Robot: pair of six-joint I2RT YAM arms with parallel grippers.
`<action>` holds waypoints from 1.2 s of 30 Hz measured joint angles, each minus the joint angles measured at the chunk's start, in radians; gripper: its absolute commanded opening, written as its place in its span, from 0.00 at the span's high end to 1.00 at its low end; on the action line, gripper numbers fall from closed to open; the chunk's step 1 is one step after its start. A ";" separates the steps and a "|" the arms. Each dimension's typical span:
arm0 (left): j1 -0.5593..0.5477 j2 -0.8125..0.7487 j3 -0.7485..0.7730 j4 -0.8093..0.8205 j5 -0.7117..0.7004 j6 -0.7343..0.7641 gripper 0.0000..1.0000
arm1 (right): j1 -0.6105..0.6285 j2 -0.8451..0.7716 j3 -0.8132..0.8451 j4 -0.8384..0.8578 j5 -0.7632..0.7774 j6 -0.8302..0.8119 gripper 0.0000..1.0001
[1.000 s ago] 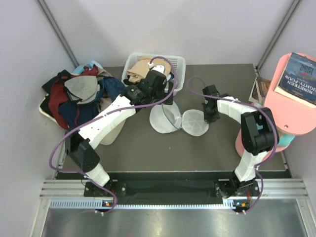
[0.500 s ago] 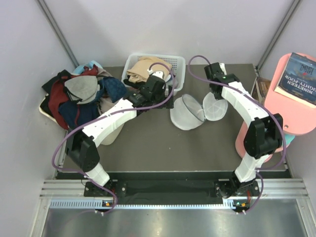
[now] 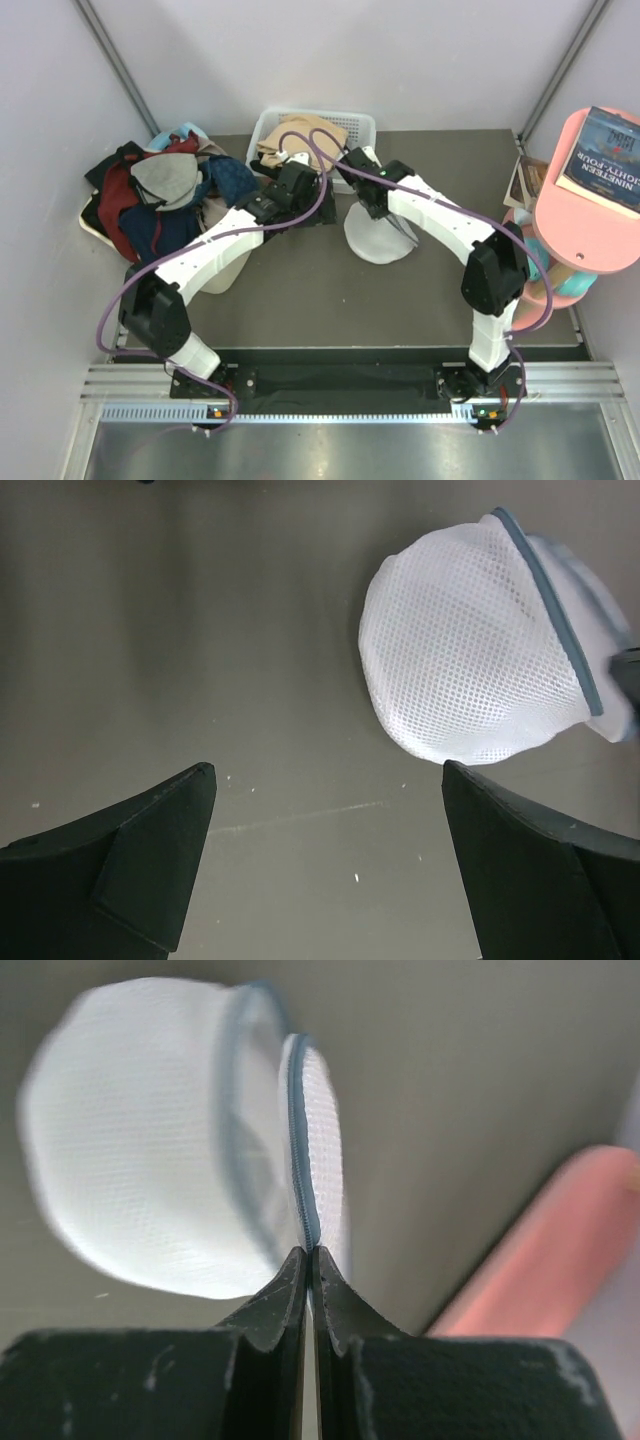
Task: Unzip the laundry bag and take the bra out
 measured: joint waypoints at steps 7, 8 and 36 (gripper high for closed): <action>0.002 -0.073 -0.051 -0.003 -0.006 -0.022 0.01 | 0.008 0.027 -0.062 0.073 -0.274 0.084 1.00; 0.002 -0.081 -0.054 -0.003 -0.006 -0.025 0.01 | 0.008 0.029 -0.082 0.094 -0.314 0.100 1.00; -0.048 -0.312 -0.120 0.064 0.021 -0.002 0.01 | -0.109 -0.235 -0.360 0.454 -0.975 0.079 0.00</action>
